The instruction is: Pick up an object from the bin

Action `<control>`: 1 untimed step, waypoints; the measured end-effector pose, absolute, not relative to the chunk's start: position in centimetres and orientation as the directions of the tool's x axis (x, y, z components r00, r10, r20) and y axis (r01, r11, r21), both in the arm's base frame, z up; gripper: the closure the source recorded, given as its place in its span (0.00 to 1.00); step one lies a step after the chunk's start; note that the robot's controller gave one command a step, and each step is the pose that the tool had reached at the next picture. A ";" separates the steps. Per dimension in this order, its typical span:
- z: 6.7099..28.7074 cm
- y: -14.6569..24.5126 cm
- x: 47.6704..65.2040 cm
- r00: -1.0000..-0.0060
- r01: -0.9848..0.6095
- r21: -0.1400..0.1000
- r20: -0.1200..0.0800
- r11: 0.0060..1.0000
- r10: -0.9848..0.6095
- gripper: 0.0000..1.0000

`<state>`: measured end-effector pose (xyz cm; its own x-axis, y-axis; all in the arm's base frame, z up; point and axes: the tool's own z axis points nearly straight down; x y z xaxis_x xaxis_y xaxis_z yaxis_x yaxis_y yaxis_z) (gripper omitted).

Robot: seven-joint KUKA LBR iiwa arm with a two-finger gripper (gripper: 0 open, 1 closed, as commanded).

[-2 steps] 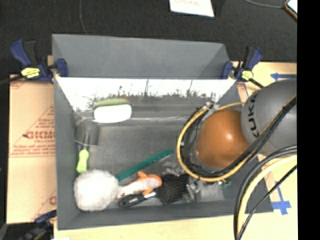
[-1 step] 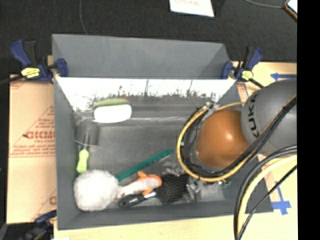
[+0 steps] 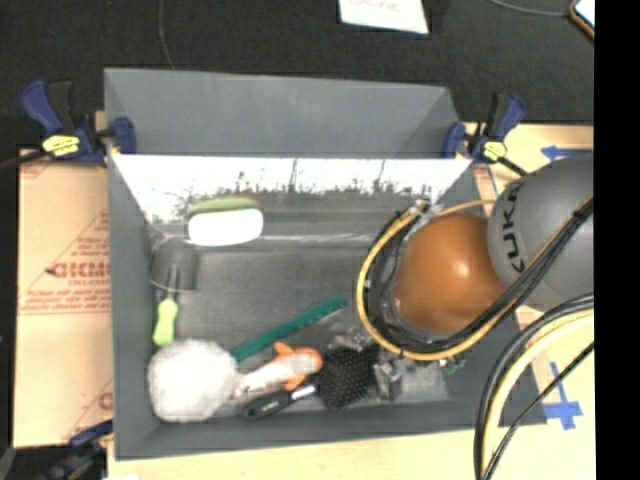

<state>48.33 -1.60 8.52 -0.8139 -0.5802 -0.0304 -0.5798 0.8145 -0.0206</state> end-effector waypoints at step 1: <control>10.5 -1.7 48.1 -0.816 -0.577 -0.017 -0.025 0.817 -0.577 1.00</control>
Offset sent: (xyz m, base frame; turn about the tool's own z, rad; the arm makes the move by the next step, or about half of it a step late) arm -0.0015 -0.0002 0.0846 0.0023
